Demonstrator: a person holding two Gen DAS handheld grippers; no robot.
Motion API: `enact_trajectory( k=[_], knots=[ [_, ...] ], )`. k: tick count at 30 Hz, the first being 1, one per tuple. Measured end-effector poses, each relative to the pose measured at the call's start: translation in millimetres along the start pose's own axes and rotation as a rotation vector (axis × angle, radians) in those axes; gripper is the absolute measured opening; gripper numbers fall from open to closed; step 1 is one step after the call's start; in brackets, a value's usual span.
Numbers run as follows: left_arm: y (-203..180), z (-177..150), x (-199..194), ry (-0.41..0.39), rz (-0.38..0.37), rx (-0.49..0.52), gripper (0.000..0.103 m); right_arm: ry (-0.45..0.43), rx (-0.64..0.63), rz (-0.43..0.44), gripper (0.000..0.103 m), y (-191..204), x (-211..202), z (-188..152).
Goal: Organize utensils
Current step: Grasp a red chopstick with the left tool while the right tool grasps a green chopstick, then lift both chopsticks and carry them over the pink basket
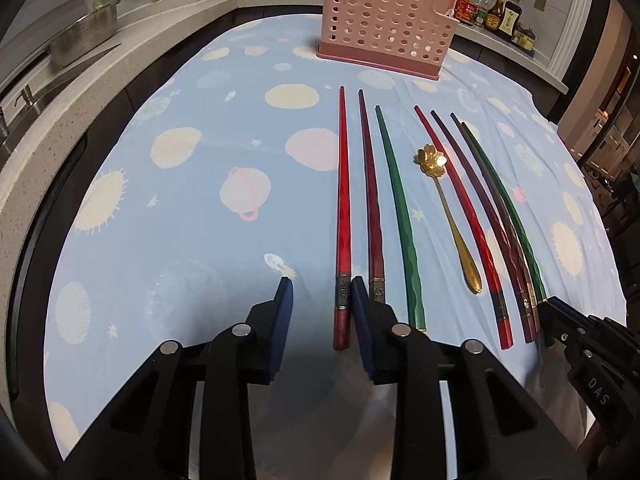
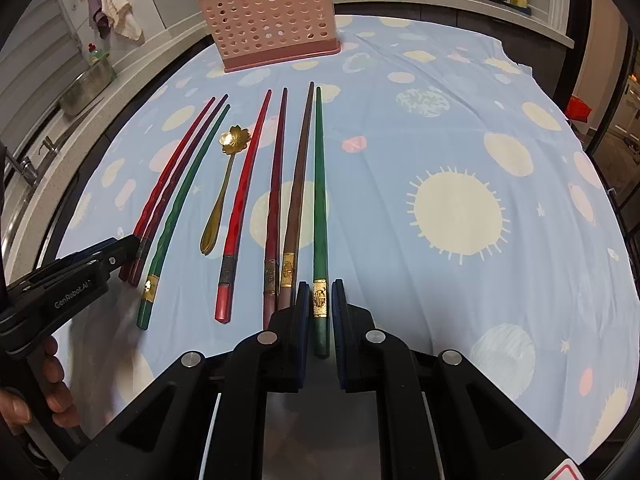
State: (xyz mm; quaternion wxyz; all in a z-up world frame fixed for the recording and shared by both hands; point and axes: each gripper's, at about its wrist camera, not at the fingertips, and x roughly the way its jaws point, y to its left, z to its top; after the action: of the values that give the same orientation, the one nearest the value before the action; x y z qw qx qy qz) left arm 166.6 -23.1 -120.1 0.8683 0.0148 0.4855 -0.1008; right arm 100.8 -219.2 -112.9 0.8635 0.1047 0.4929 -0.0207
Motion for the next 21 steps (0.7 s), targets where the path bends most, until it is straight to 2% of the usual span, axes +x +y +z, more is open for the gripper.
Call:
enact_trajectory(
  k=[2,5,15,21],
  knots=[
    [2,0,-1,0.001,-0.004,-0.003,0.017,-0.001,-0.001,-0.001,0.011,0,0,0],
    [3,-1,-1,0.002,-0.011,-0.003,0.009,-0.001,-0.003,-0.002,0.009,0,-1,0],
    [3,-6,-10,0.004,-0.024,-0.009,0.007,-0.017,0.023,0.011,0.007,-5,-14,-5],
    [6,-7,-28,-0.022,-0.03,-0.018,0.007,-0.047,0.026,0.019,0.007,-5,-31,-6]
  ],
)
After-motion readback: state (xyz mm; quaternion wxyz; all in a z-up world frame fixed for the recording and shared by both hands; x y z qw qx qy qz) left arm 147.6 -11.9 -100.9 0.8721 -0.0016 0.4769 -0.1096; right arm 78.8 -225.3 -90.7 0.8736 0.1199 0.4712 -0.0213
